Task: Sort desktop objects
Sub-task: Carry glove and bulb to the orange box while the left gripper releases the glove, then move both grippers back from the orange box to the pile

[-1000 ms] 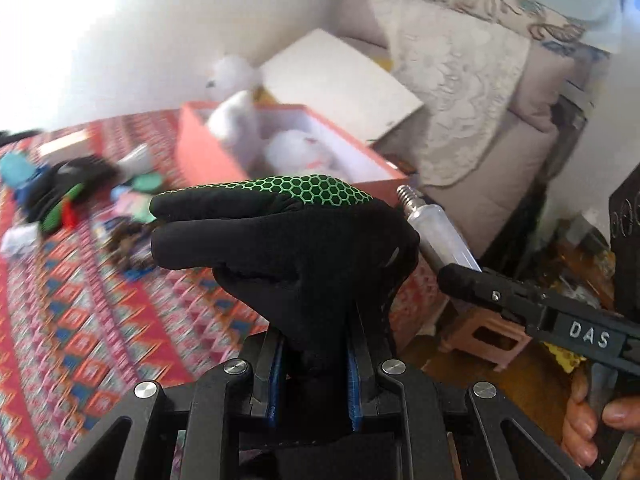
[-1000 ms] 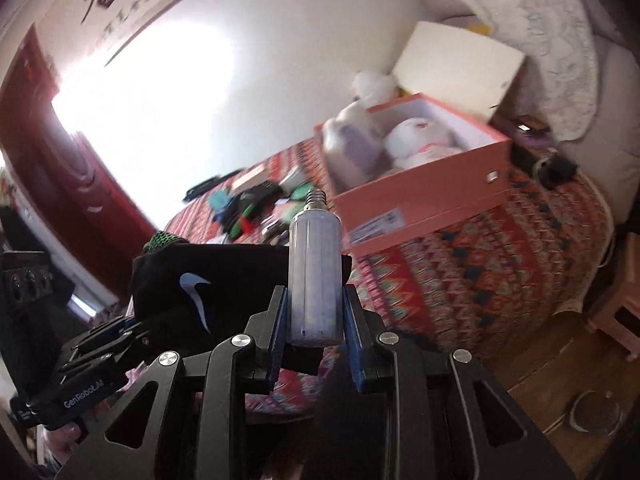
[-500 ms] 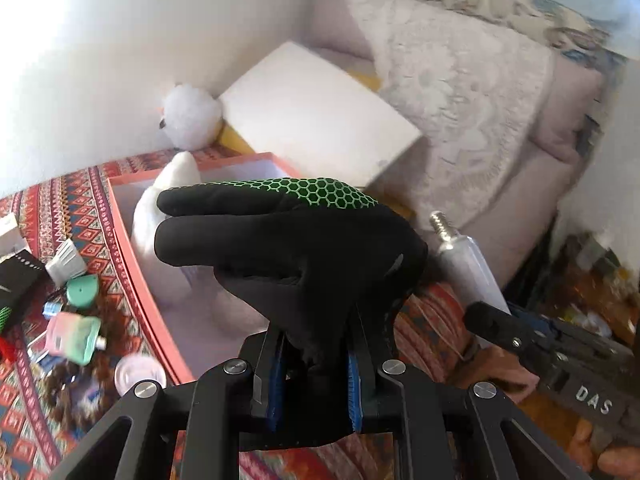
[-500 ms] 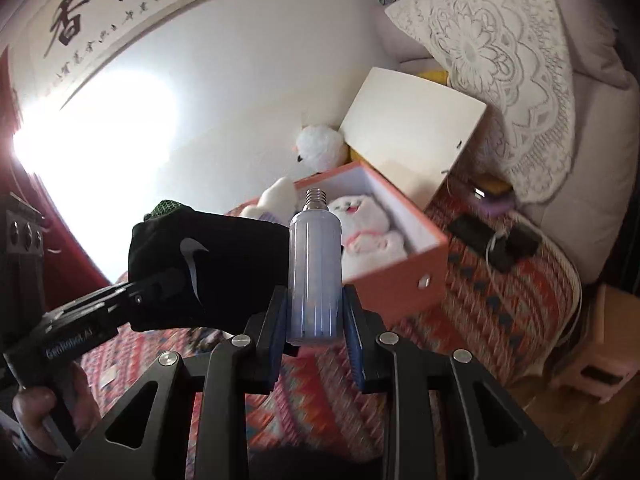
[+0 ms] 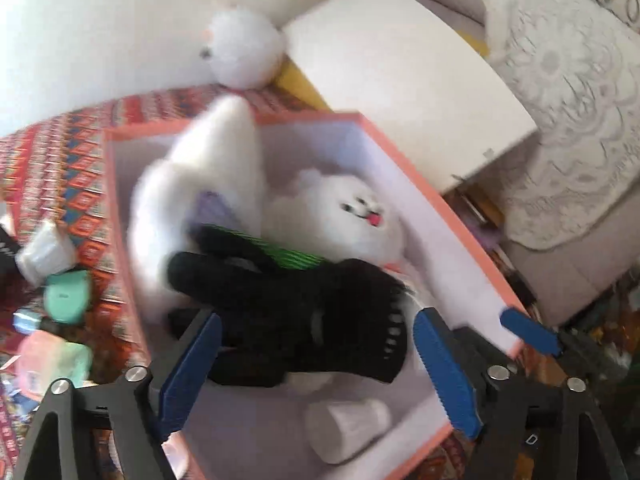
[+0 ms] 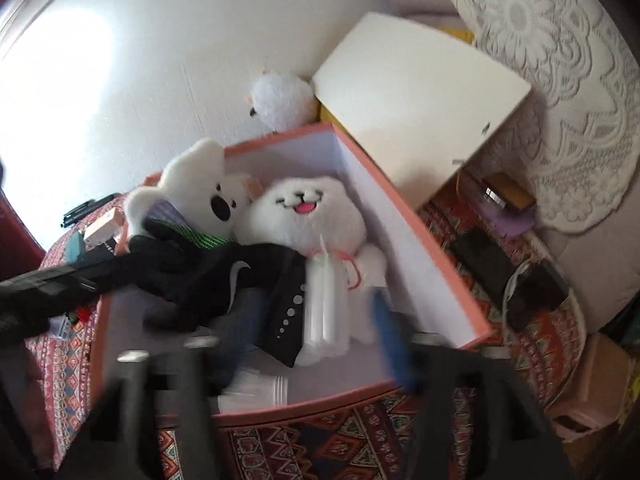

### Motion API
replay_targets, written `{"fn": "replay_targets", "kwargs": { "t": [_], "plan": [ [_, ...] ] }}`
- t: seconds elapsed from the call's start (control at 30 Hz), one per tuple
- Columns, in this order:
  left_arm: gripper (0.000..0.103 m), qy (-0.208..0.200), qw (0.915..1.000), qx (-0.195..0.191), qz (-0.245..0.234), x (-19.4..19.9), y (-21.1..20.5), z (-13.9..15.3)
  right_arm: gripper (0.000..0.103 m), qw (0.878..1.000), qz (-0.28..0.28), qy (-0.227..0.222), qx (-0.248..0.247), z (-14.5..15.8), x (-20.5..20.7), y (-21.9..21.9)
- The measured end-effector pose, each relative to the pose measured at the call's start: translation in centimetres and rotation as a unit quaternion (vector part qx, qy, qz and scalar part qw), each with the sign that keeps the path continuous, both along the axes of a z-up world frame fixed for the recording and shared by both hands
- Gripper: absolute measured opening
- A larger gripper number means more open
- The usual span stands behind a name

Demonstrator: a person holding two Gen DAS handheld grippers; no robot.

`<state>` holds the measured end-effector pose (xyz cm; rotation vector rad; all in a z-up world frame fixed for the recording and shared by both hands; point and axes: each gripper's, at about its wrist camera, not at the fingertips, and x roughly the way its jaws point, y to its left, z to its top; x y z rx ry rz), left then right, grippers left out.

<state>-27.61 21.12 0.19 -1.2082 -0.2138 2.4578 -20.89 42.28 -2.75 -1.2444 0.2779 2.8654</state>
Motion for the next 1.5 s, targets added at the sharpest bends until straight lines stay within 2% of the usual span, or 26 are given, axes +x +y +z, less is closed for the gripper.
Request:
{"fn": "replay_targets", "kwargs": {
  "t": [0.17,0.4,0.63,0.87,1.17,1.3,1.5],
  "plan": [
    [0.089,0.001,0.9996,0.006,0.027,2.6,-3.4,0.7,0.073,1.000,-0.006,-0.015,-0.022,-0.7,1.8,0.0],
    [0.089,0.000,0.9992,0.007,0.039,9.5,-7.7,0.9,0.074,0.999,-0.004,0.018,-0.028,2.7,8.0,-1.8],
    [0.091,-0.010,0.9984,-0.005,0.056,16.7,-12.3,-0.5,0.079,0.999,0.017,0.031,-0.029,4.7,14.2,-6.1],
    [0.094,-0.017,0.9913,-0.043,0.123,21.6,-19.3,-3.4,0.079,0.997,0.063,0.012,-0.034,3.9,18.3,-12.3],
    [0.094,-0.052,0.9776,-0.021,0.203,24.2,-26.7,-7.2,0.080,0.988,0.149,-0.033,-0.022,1.2,19.0,-21.1],
    [0.102,-0.058,0.9731,-0.017,0.222,24.3,-28.4,-8.0,0.080,0.982,0.181,-0.044,-0.010,0.5,18.5,-24.3],
    [0.102,-0.060,0.9698,-0.018,0.236,23.4,-29.9,-8.6,0.080,0.977,0.208,-0.051,0.000,-0.3,16.7,-27.7]
  ]
}}
